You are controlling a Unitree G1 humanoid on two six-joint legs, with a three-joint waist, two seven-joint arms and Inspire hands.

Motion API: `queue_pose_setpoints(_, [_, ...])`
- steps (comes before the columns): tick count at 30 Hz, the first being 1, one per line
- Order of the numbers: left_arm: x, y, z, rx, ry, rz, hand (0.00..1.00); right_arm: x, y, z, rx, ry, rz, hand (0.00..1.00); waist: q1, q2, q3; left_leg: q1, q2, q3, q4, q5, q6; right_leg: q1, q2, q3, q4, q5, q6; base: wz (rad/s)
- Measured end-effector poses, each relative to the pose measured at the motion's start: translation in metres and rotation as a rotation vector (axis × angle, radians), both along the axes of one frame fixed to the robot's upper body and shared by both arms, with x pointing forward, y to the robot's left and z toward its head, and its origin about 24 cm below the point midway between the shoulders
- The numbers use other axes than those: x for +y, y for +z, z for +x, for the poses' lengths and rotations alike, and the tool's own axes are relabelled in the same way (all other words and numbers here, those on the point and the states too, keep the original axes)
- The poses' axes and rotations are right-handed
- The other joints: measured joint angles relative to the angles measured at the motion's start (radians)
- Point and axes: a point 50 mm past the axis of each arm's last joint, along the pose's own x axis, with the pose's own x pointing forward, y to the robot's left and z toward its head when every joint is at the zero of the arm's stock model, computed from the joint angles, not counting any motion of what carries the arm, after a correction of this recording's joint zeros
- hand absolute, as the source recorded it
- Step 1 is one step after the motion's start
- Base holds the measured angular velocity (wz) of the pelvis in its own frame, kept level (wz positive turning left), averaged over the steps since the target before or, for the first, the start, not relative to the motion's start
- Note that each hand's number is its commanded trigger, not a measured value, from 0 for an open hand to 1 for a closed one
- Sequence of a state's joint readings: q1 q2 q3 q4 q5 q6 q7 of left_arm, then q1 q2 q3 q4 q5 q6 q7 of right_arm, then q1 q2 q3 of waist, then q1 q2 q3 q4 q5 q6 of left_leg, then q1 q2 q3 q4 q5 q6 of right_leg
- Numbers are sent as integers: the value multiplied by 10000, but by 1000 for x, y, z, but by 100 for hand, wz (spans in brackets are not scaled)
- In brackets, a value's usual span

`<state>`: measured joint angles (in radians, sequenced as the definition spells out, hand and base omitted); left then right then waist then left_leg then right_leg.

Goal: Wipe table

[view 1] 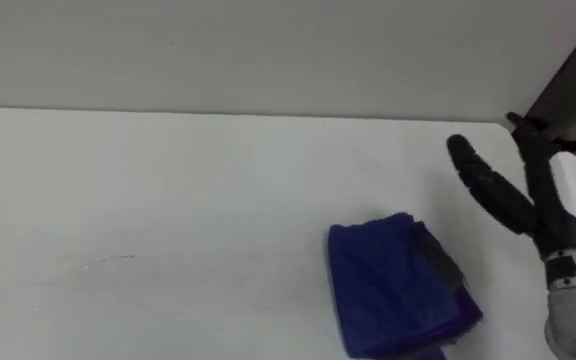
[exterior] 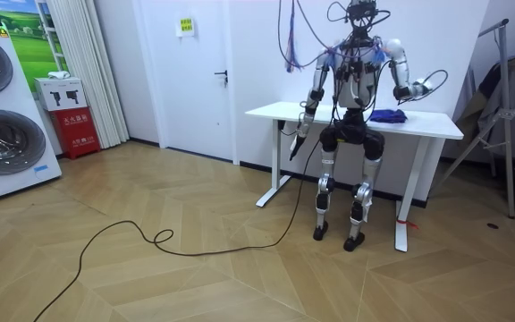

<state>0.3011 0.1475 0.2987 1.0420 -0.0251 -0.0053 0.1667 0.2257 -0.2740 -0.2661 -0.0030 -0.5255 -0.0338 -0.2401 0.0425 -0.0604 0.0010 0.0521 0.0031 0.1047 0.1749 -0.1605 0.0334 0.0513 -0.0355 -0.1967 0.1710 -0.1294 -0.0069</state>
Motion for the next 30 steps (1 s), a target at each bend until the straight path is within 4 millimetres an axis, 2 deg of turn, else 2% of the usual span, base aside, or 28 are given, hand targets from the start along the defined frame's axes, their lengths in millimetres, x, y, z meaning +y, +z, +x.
queue_pose_setpoints(3, [5, 2, -9, 136, 292, 111, 0, -23, 6, -10, -899, -1394, 330, 0, -404, -13, -2, 43, -1, 5, -51, 4, -4, 8, -3, -12, 13, 0, -1, 0])
queue_pose_setpoints(4, [6, 2, -9, 168, 303, 136, 0, -29, 4, -13, -1041, -1754, 526, 0, -440, -16, -6, 74, -1, 7, -59, 4, -5, 5, -2, -7, 11, -2, 0, 0])
queue_pose_setpoints(6, [8, 3, -14, 305, 380, 224, 0, -48, -12, -29, -1050, -3290, 1197, 0, -551, -147, -14, 137, 3, 17, -82, 1, -7, 23, 1, 22, 11, -70, 96, -4])
queue_pose_setpoints(9, [9, 4, -17, 388, 573, 248, 0, -61, -24, -49, -882, -4511, 1693, 0, -716, -229, -75, 136, 4, 38, -88, 1, -7, 22, 2, 50, 13, -68, 98, -3])
queue_pose_setpoints(12, [12, 6, -16, 268, 589, 369, 0, -70, -28, -63, -1143, -5535, 2005, 0, -923, -243, -63, 144, 6, 62, -85, 0, -6, 13, -47, 64, 18, -69, 98, 0])
queue_pose_setpoints(15, [13, 6, -16, 321, 627, 430, 0, -79, -39, -77, -1255, -6744, 2359, 0, -962, -216, -39, 149, 6, 81, -85, -15, -31, 6, 13, 87, 23, -71, 100, 0])
queue_pose_setpoints(25, [13, 7, -14, 267, 835, 421, 0, -86, -70, -109, -1641, -9854, 4283, 0, -1007, -89, -13, 175, 31, 236, -93, -43, -49, -26, -9, 205, 24, -73, 105, -3])
queue_pose_setpoints(30, [15, 8, -10, 189, 857, 504, 0, -80, -114, -156, -370, -12495, 6019, 0, -1116, -101, -33, 131, 37, 208, -79, -48, -48, -8, -39, 107, 16, -79, 108, 6])
